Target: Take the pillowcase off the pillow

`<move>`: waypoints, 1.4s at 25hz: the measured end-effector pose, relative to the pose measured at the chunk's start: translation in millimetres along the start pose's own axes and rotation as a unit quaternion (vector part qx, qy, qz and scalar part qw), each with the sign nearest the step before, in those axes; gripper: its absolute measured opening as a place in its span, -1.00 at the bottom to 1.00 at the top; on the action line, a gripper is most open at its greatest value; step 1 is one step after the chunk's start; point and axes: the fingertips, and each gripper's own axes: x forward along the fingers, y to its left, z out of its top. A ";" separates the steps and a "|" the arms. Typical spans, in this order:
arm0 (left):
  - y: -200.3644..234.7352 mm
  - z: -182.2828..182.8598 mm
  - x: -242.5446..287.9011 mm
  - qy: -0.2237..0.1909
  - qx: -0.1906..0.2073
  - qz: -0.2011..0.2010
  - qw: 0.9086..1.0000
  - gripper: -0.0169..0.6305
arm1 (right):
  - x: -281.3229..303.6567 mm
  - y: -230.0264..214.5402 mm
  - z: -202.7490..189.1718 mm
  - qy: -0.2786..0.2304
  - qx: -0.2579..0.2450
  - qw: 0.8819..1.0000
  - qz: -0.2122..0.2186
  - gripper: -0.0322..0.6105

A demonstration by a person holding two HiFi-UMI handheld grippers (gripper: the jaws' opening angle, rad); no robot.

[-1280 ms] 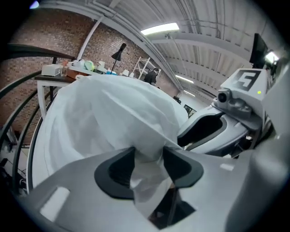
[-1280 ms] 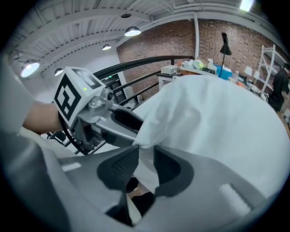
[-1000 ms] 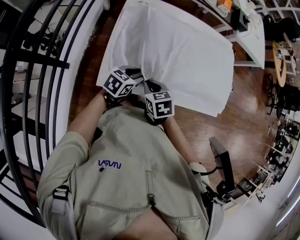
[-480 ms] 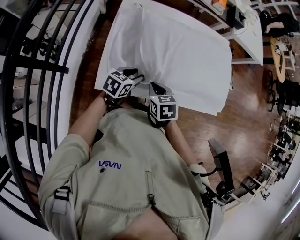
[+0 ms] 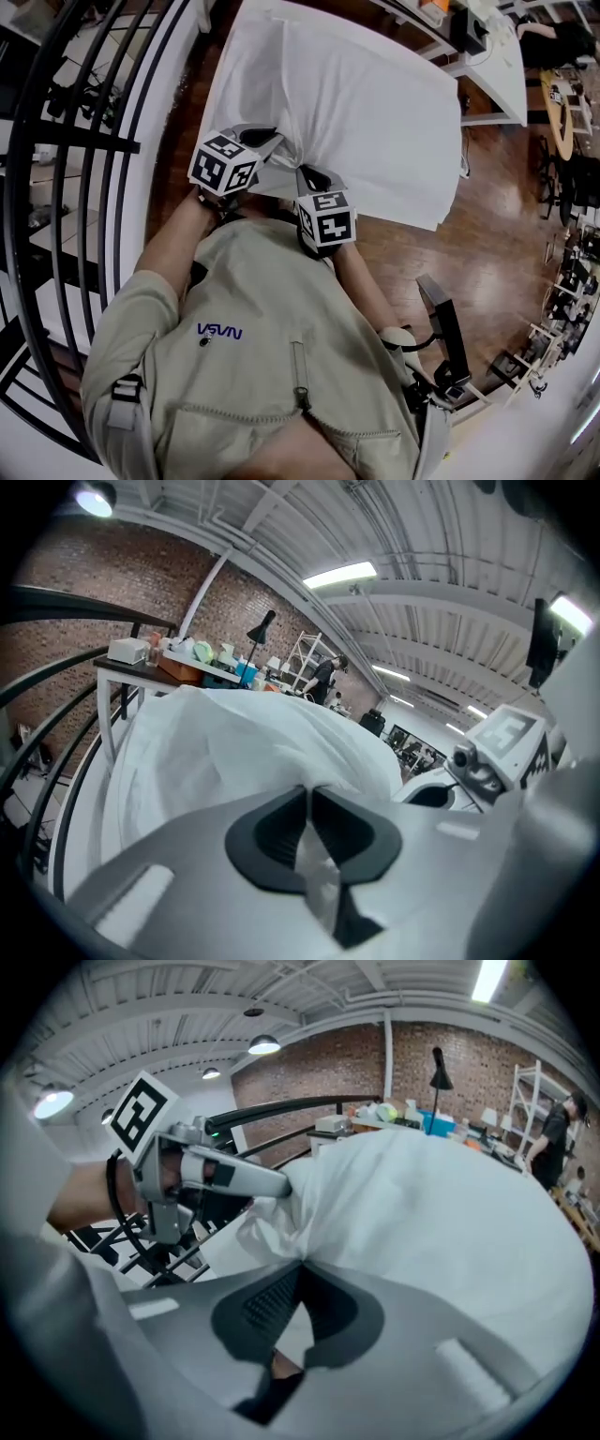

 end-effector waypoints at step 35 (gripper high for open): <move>5.7 41.0 -26.7 -0.090 -0.112 0.000 0.990 -0.87 | -17.4 7.4 18.6 -0.051 0.008 0.999 -0.004 -0.87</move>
